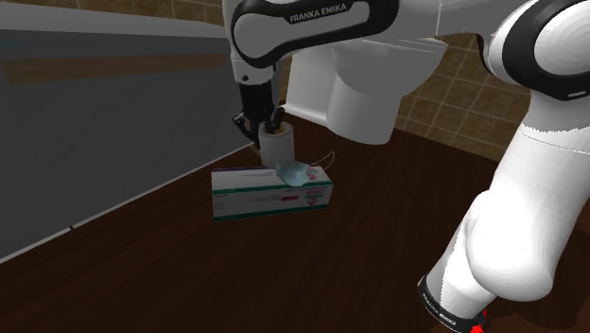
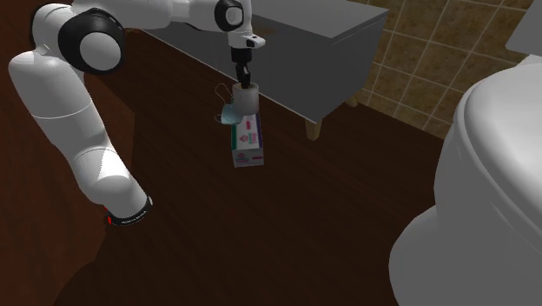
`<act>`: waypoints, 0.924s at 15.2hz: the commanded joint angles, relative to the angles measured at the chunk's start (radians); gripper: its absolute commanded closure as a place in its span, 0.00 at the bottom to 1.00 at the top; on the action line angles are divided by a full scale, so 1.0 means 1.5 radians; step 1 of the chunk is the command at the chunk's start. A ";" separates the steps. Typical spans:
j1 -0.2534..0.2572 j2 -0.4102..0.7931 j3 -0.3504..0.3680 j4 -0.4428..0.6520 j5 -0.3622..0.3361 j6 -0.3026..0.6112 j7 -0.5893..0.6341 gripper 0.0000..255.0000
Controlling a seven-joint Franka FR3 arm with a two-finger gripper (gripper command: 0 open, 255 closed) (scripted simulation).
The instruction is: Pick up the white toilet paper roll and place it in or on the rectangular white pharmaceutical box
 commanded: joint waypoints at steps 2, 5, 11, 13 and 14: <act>0.000 0.004 0.000 -0.022 -0.002 0.026 0.003 1.00; 0.000 0.010 -0.001 -0.042 -0.003 0.052 0.007 1.00; -0.001 0.013 -0.001 -0.053 -0.005 0.066 0.009 1.00; -0.001 0.013 -0.001 -0.052 -0.005 0.066 0.009 1.00; -0.001 0.013 0.000 -0.052 -0.005 0.066 0.009 1.00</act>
